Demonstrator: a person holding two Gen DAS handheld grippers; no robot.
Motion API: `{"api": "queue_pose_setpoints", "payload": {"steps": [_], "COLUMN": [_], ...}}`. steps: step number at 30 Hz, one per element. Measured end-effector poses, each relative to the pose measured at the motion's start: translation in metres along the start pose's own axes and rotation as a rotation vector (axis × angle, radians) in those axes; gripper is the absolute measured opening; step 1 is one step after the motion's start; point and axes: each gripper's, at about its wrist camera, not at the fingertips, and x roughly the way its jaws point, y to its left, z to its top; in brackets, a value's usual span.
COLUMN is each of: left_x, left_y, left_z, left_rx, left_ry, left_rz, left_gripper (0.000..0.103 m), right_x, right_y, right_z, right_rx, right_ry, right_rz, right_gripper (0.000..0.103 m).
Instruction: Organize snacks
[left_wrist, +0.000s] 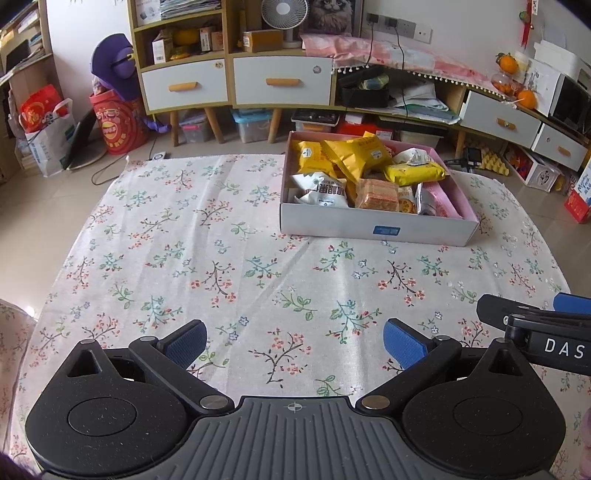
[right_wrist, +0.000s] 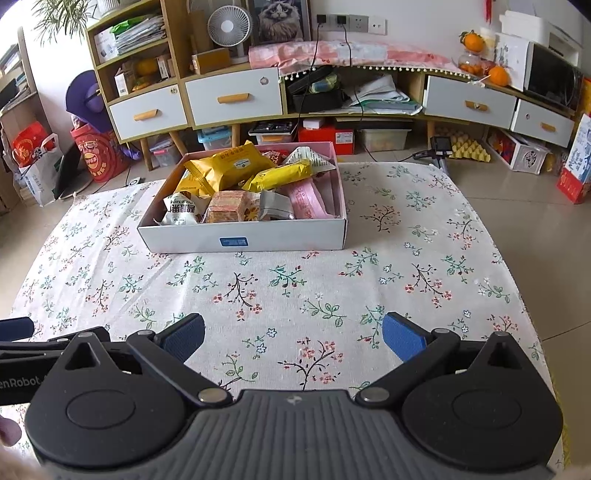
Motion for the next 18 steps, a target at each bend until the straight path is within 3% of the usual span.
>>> {"api": "queue_pose_setpoints", "payload": {"steps": [18], "left_x": [-0.0005], "left_y": [-0.0013], "left_z": [0.0001], "left_rx": [0.008], "left_ry": [0.001], "left_rz": [0.002], "left_gripper": [0.102], "right_x": [0.0012], "right_y": [0.0018], "right_z": [-0.0012], "right_rx": [-0.003], "right_ry": [0.003], "right_rz": [0.002], "right_gripper": [0.103]}}
